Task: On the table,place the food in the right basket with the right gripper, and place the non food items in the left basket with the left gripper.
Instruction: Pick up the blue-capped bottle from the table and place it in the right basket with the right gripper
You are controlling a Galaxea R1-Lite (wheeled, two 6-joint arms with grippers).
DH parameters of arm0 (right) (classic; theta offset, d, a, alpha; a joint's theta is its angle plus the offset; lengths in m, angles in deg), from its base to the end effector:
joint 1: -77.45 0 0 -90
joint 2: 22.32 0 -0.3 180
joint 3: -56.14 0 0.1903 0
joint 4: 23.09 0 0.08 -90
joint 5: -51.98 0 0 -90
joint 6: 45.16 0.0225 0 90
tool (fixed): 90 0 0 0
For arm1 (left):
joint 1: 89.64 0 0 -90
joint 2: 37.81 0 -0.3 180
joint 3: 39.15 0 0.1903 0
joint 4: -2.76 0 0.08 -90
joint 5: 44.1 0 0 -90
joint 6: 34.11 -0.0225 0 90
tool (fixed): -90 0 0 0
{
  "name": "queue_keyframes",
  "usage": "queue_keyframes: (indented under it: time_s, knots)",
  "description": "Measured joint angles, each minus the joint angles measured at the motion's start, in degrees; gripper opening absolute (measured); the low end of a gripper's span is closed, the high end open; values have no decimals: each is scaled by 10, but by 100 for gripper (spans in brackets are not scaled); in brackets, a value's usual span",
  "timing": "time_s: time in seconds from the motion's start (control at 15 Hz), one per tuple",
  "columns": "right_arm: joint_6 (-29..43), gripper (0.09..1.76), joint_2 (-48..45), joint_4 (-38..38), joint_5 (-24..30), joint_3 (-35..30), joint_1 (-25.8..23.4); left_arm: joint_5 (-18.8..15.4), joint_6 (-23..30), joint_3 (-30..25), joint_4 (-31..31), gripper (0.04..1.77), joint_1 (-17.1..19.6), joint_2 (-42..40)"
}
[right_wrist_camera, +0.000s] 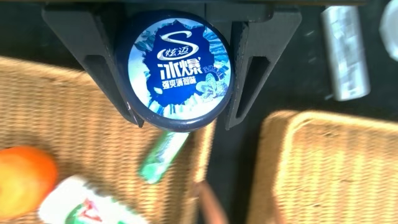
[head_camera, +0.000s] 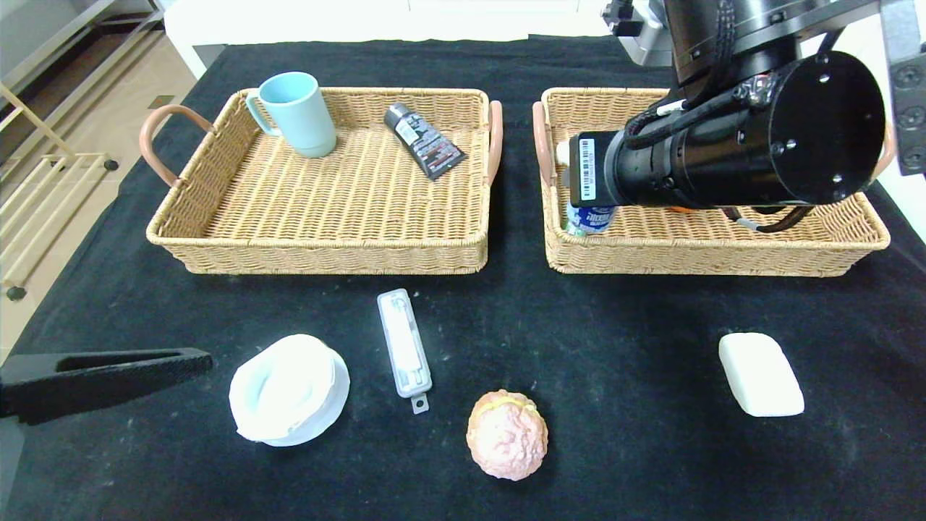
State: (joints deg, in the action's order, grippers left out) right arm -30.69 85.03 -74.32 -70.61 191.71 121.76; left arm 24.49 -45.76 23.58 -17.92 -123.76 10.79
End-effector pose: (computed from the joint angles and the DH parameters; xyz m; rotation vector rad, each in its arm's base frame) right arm 0.2576 0.2346 0.3377 -0.0006 0.3371 0.1601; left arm 0.0670 -0.0553 0.2600 0.2001 0.0194 -0.9769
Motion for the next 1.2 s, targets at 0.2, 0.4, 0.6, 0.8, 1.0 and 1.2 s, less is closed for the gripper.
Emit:
queue_keyframes:
  time_s: [0.2, 0.4, 0.6, 0.8, 1.0, 1.2]
  knots:
    - [-27, 91, 6, 36, 1, 1, -44, -1, 0, -3, 2, 172, 0, 7]
    - [-41, 91, 18, 67, 4, 1, -68, -1, 0, -7, 5, 172, -1, 12]
    - [-50, 91, 32, 94, 4, 1, -78, -1, 0, -8, 5, 172, -2, 13]
    - [-64, 91, 41, 103, 5, 2, -82, -1, 0, -8, 5, 172, -2, 13]
    - [-62, 91, 46, 101, 5, 1, -84, 0, 0, -8, 6, 172, -3, 12]
    - [-58, 91, 49, 100, 5, -1, -86, 0, 0, -8, 6, 172, -3, 12]
